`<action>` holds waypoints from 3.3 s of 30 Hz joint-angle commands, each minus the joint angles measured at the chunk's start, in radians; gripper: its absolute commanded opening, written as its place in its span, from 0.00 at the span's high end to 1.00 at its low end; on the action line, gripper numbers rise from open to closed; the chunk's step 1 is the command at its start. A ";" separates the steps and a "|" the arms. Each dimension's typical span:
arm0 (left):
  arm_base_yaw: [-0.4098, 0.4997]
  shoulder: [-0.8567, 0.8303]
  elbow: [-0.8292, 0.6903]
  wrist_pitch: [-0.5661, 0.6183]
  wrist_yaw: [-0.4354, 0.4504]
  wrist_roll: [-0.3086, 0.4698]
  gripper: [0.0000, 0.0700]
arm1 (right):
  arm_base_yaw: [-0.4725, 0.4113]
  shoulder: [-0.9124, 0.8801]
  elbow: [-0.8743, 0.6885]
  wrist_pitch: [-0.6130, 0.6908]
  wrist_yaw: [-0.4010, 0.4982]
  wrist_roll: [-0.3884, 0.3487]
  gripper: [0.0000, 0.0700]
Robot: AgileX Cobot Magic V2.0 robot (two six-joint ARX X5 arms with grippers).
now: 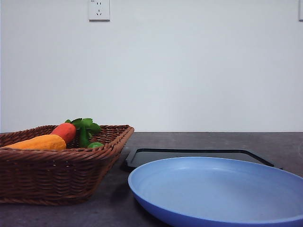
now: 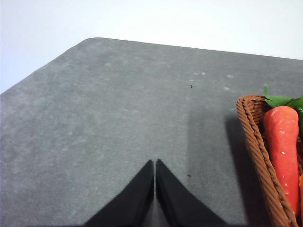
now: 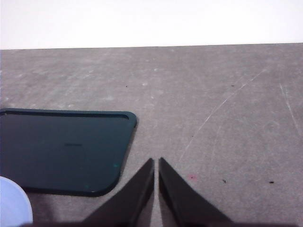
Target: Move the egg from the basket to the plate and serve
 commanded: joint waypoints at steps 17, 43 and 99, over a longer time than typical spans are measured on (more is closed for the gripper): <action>0.001 -0.001 -0.019 0.014 0.132 -0.447 1.00 | -0.001 -0.002 0.000 0.226 -0.096 0.369 1.00; -0.002 0.509 0.388 -0.121 0.652 -0.271 1.00 | -0.001 0.329 0.396 -0.210 -0.144 0.260 1.00; -0.269 0.958 0.695 -0.239 0.765 -0.105 0.36 | 0.173 1.270 0.571 -0.408 -0.456 0.140 1.00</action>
